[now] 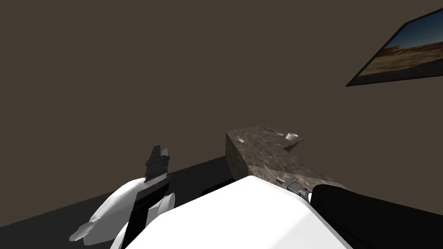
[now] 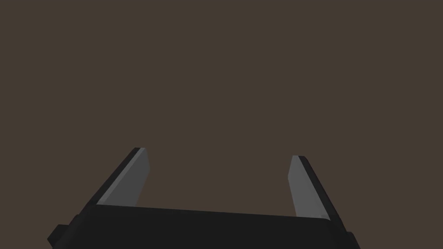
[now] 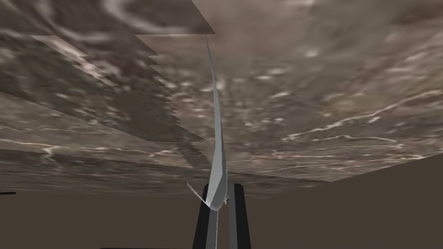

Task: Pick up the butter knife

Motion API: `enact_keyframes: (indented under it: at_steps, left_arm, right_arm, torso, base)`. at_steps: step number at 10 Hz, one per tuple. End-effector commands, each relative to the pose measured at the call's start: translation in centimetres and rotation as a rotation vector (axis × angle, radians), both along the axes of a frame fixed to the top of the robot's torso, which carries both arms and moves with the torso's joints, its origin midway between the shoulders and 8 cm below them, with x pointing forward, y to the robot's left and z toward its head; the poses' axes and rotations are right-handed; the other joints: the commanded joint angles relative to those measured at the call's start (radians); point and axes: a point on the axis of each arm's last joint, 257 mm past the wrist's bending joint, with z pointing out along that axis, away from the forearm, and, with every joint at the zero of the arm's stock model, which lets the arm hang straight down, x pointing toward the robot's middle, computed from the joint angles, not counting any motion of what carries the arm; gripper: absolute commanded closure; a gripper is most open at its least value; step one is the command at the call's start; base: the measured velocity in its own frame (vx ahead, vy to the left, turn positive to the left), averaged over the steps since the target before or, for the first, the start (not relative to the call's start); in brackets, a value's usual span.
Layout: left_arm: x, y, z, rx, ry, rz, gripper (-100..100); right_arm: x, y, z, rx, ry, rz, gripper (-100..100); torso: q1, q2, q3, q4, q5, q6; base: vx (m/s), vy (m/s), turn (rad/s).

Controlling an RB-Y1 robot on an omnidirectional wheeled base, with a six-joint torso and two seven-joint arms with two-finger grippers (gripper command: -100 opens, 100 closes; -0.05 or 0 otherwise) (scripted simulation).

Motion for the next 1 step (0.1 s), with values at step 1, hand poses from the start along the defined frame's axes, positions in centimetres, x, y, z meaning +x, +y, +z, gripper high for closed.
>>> enact_keyframes:
  at_steps: [1]
  left_arm:
    - [0.00, 0.00, 0.00, 0.000, 0.000, 0.000, 0]
  right_arm:
    - [0.00, 0.00, 0.00, 0.000, 0.000, 0.000, 0]
  torso:
    - [0.000, 0.000, 0.000, 0.000, 0.000, 0.000]
  base:
    - [0.000, 0.000, 0.000]
